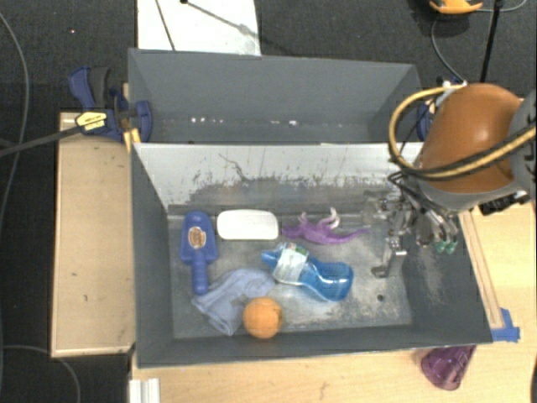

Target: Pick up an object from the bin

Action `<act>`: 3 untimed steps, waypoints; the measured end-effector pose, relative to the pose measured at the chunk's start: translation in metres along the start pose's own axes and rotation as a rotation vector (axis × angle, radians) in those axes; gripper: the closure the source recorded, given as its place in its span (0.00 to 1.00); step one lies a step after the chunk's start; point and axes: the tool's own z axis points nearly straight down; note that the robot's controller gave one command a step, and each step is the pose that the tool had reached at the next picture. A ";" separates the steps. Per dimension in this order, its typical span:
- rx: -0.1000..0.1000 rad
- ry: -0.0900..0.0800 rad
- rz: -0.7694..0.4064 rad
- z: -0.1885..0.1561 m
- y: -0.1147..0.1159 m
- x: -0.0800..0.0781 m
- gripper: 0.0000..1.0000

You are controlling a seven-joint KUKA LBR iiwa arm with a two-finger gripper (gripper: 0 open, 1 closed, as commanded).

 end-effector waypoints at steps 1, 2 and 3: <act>-0.002 0.001 0.001 0.069 0.001 0.012 0.00; 0.001 -0.001 -0.005 0.113 0.035 0.023 0.00; -0.002 -0.002 0.038 0.130 0.055 0.023 1.00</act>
Offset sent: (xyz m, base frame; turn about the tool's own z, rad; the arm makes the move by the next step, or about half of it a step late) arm -0.0271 0.0430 -0.1211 -0.0143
